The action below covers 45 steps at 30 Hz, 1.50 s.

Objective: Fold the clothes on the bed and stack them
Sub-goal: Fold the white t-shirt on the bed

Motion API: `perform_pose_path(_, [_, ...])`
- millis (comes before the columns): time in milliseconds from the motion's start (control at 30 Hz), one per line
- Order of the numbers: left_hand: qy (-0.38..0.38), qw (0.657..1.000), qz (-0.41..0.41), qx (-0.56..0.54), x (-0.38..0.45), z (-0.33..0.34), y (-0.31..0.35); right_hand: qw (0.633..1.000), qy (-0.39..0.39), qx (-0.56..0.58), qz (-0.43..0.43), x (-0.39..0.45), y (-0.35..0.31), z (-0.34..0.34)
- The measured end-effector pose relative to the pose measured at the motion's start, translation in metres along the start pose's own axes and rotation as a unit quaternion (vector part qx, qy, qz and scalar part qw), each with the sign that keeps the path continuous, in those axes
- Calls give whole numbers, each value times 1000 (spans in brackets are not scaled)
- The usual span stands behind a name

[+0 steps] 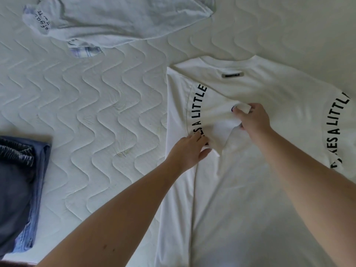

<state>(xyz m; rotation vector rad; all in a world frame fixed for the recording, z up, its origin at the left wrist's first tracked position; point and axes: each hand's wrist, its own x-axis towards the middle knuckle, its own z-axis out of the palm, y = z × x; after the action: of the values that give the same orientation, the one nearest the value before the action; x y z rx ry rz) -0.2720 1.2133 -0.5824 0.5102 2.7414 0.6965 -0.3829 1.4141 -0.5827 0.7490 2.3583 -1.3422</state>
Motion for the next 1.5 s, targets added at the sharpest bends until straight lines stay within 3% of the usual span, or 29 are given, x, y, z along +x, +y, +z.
perform_pose_path(100, [13,999,0,-49,12,-15,-16,1000,-15,-19,11,3,2,-3])
perform_pose_path(200, [36,996,-61,-52,43,-38,-43,1000,-7,-15,15,2,3,-2])
perform_pose_path(300, [60,992,-106,-31,78,-63,-72,998,-45,-8,46,-7,6,1])
perform_pose_path(433, [25,991,-120,48,119,-91,-103,994,-52,-93,11,-22,16,1])
perform_pose_path(567, [-38,984,-149,85,150,-115,-126,993,-35,-109,-1,-25,18,0])
perform_pose_path(733, [-87,964,-144,206,176,-135,-142,988,-1,-140,-70,-18,11,-2])
perform_pose_path(867, [-98,961,-135,220,185,-136,-145,994,2,-105,-27,-20,12,0])
perform_pose_path(967, [-93,969,-162,161,181,-131,-150,987,-78,-138,39,-27,12,-2])
perform_pose_path(1133, [-56,972,-217,68,171,-123,-153,940,-208,-264,57,-50,20,10])
perform_pose_path(1333, [33,969,-213,120,160,-111,-131,969,-126,-209,27,-62,27,10])
perform_pose_path(1500, [127,972,-118,160,126,-95,-96,952,-207,-204,92,-81,35,14])
